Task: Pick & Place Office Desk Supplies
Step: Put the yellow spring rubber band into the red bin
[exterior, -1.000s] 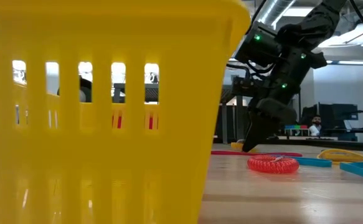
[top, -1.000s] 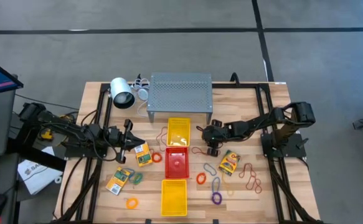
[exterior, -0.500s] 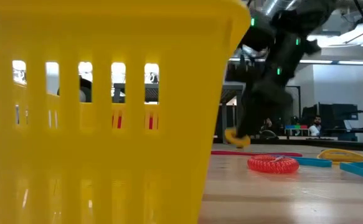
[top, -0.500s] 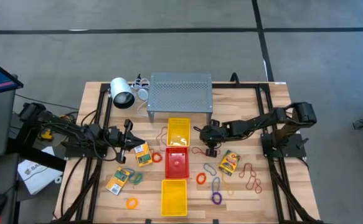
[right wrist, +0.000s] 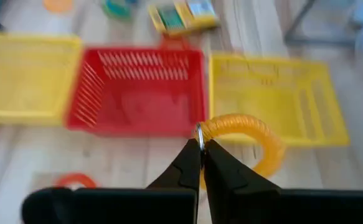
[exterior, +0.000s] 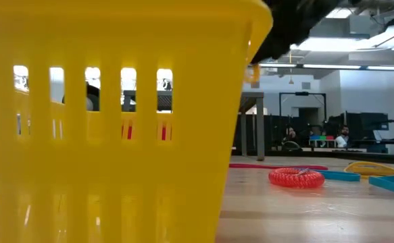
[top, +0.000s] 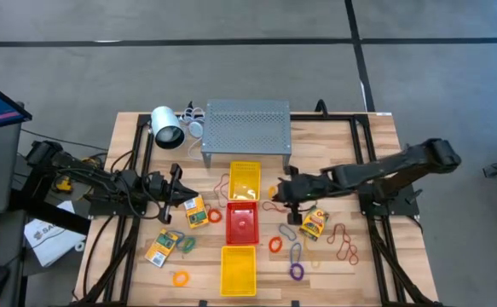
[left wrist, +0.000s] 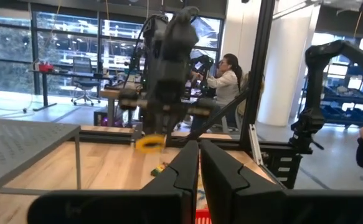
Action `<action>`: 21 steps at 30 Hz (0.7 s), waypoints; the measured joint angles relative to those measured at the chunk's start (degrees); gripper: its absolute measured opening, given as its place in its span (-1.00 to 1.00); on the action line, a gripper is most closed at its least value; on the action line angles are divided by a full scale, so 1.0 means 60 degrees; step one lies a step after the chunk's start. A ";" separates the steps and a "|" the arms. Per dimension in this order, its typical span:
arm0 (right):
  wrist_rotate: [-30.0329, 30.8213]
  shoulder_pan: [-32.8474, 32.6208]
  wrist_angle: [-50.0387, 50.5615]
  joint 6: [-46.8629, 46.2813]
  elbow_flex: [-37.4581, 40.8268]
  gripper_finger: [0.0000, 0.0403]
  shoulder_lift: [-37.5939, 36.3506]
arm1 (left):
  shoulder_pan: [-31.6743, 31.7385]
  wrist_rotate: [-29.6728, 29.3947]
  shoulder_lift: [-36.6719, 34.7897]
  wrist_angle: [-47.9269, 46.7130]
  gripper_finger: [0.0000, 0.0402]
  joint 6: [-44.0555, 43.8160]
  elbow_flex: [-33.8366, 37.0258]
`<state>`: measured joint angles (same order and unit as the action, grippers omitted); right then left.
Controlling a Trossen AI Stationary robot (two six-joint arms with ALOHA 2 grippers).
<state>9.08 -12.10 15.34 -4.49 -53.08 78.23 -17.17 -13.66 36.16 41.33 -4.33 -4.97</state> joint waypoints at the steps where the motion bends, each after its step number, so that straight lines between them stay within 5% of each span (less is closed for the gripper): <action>1: 0.0000 -0.0137 -0.0242 0.0000 0.0000 -0.98 -0.0156 | 0.0000 0.0001 0.0000 0.0003 -0.94 -0.0129 0.0000; 14: 0.0233 -0.1772 -0.3030 0.0601 0.0000 -0.98 -0.0010 | -0.0004 0.1137 0.0155 0.0018 -0.91 -0.2411 0.0000; 21: 0.0243 -0.1926 -0.4513 0.0645 0.0000 -0.98 0.1132 | -0.0025 0.1378 0.1235 0.0415 -0.66 -0.2897 0.0000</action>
<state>10.54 -23.66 -11.74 -0.62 -53.08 85.03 -17.32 -5.39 43.58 43.82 -21.71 -4.97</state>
